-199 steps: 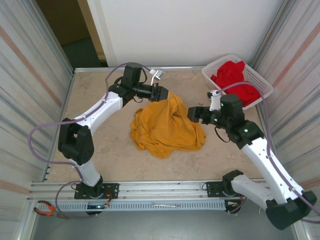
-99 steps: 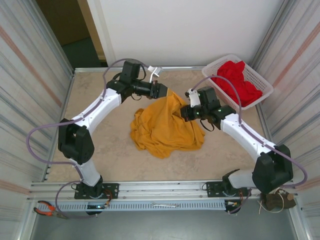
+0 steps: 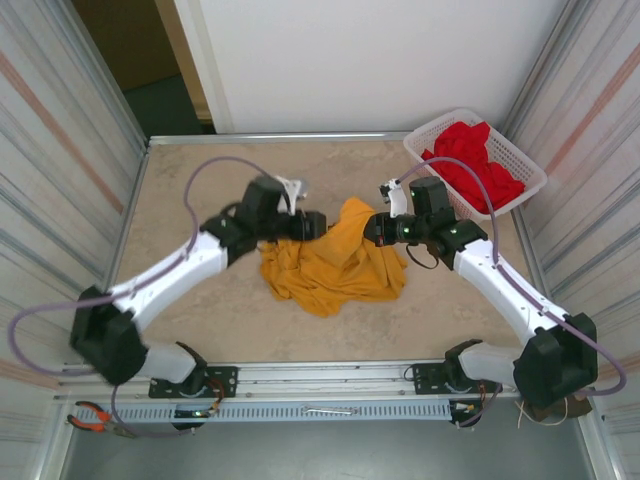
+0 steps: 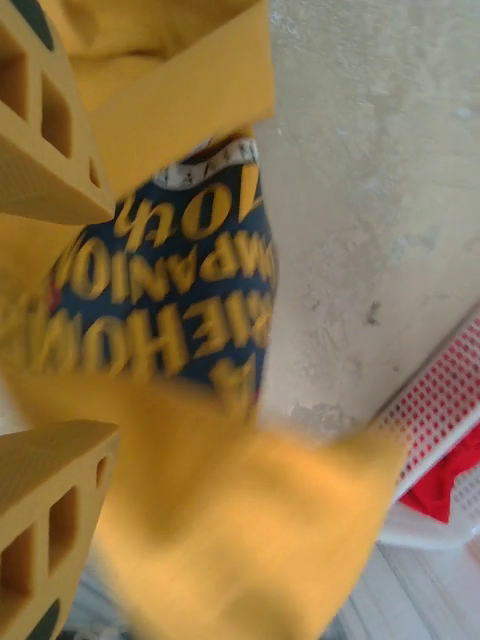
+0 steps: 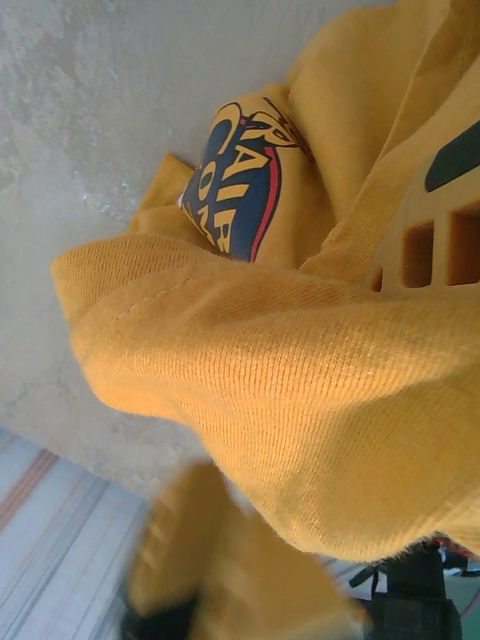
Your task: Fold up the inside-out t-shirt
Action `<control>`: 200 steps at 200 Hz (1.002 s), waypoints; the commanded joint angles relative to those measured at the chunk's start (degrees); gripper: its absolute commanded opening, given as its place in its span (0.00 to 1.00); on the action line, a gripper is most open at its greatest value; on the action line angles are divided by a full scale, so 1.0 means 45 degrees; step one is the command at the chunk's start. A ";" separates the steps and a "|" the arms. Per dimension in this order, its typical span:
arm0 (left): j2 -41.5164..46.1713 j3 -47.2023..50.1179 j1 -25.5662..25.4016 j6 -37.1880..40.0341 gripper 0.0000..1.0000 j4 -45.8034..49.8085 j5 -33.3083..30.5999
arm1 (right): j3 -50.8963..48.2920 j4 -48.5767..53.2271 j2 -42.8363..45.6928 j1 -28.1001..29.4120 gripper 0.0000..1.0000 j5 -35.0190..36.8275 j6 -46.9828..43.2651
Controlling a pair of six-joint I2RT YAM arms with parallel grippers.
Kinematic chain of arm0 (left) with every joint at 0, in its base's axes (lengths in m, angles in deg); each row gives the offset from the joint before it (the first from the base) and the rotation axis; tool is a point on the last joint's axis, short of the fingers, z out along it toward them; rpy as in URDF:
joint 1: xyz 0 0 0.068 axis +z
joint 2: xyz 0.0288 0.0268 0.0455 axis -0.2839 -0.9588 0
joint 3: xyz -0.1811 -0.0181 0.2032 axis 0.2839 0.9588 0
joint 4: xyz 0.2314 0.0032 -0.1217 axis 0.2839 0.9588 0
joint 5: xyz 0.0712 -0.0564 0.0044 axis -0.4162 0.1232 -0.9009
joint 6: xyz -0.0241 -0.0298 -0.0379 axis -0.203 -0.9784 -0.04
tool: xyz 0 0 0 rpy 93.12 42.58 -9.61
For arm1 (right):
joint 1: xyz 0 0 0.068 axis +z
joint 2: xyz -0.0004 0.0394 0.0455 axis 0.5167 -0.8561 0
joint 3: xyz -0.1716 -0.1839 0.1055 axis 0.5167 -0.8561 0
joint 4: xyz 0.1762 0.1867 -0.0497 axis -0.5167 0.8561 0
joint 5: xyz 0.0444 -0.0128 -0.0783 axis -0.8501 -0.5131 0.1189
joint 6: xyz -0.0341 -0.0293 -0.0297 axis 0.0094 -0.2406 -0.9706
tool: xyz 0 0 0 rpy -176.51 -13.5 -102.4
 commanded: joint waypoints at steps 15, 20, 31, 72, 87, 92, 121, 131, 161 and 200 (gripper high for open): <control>0.1578 0.1926 -0.3240 0.0626 0.59 -0.2186 -0.7519 | 0.0220 0.0056 -0.0163 -0.0140 0.00 0.0228 0.0687; 0.1430 0.1933 -0.3486 0.0653 0.59 -0.2254 -0.7559 | 0.0225 0.0057 -0.0176 -0.0145 0.00 0.0247 0.0735; 0.0947 0.1852 -0.3800 0.0581 0.60 -0.2381 -0.7406 | 0.0224 0.0053 -0.0180 -0.0150 0.00 0.0281 0.0836; -0.1576 0.0703 -0.4053 0.1084 0.66 -0.3059 -0.7169 | 0.0202 0.0128 0.0026 -0.0163 0.00 0.0293 0.1083; -0.2378 0.0089 -0.3863 0.1321 0.69 -0.3314 -0.7115 | 0.0184 0.0122 0.0171 -0.0155 0.00 0.0198 0.1201; -0.2603 -0.0144 -0.3765 0.1346 0.69 -0.3350 -0.7025 | 0.0185 0.0116 0.0206 -0.0155 0.00 0.0157 0.1260; -0.3571 -0.0930 -0.2841 0.1323 0.71 -0.3435 -0.6609 | 0.0163 0.0301 0.0455 -0.0203 0.00 0.0000 0.1331; -0.3625 -0.0878 -0.2266 0.1168 0.65 -0.3544 -0.6123 | 0.0098 0.0360 0.0558 -0.0262 0.00 0.0017 0.1326; -0.2977 -0.0384 -0.0401 0.1206 0.29 -0.4253 -0.3203 | -0.0296 0.0447 0.0760 -0.0868 0.00 -0.0050 0.1330; -0.2843 -0.0888 0.1533 0.1398 0.00 -0.3784 0.2159 | -0.0867 -0.0291 0.0122 -0.1510 0.00 -0.0582 0.1557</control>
